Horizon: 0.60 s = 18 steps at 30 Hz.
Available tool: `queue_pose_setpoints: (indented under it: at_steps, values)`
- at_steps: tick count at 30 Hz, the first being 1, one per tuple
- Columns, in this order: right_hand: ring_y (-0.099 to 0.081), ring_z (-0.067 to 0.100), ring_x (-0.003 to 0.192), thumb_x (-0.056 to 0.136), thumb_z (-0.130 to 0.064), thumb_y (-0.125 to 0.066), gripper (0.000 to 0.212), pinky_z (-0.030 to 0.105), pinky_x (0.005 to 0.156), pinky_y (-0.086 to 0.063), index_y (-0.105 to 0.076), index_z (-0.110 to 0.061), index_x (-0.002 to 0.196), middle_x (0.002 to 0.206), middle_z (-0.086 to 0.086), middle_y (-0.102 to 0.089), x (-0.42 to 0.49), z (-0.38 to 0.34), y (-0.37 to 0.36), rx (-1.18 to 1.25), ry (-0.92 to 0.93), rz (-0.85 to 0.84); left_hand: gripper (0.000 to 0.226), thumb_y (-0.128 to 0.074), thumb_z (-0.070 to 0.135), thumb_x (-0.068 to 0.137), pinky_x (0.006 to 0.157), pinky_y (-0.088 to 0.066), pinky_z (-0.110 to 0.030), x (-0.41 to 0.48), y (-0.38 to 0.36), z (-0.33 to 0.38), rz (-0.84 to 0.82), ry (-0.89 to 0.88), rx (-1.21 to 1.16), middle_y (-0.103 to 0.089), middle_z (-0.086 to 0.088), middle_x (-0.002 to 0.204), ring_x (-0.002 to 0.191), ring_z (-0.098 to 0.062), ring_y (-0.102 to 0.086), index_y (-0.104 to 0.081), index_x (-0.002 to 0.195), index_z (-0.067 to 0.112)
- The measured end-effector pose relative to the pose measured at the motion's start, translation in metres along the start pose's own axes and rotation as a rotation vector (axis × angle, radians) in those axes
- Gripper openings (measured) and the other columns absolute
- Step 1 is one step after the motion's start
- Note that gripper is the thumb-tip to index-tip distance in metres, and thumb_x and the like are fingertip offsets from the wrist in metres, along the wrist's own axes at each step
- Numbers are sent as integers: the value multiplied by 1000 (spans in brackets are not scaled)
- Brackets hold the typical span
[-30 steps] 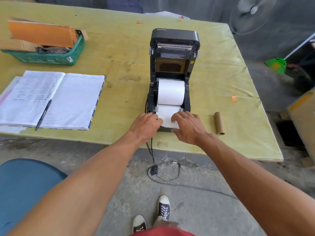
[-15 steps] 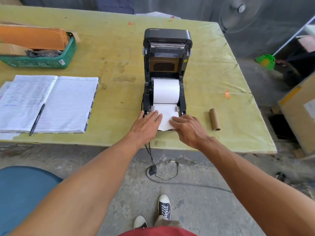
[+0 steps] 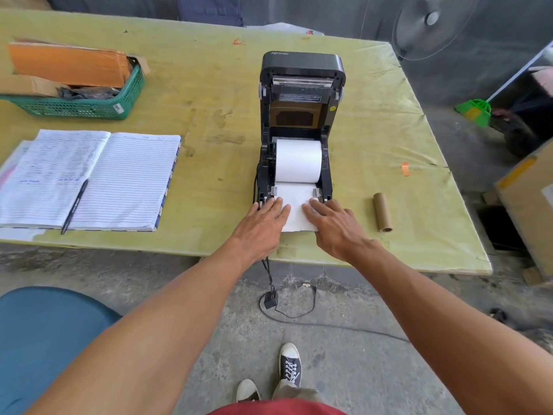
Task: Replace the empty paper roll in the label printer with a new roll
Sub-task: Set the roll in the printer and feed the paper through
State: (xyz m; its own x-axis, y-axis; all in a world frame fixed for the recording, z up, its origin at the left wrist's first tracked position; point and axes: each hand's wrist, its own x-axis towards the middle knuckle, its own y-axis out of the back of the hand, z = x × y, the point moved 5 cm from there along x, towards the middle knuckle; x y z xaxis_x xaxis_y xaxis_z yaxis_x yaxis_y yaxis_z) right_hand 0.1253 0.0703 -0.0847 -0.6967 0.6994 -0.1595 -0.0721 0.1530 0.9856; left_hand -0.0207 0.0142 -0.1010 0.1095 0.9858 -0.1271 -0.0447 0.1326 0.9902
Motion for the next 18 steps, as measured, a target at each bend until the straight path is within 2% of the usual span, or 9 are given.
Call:
queue_pose_setpoints:
  at_steps: [10, 18]
  values:
    - [-32, 29, 136, 95, -12, -46, 65, 48, 97, -41, -24, -17, 156, 162, 4, -26, -6, -3, -2, 14, -23, -5, 63, -32, 6, 102, 124, -12, -47, -5, -2, 2, -15, -2, -14, -5, -15, 167, 155, -28, -4, -6, 159, 11]
    - [-25, 28, 145, 96, -13, -46, 66, 49, 105, -38, -22, -16, 157, 165, 7, -21, -11, -4, -5, 26, -27, 5, 64, -31, 7, 102, 125, -6, -48, -12, -4, 6, -29, -19, 21, -1, -15, 167, 155, -28, -1, -3, 159, 11]
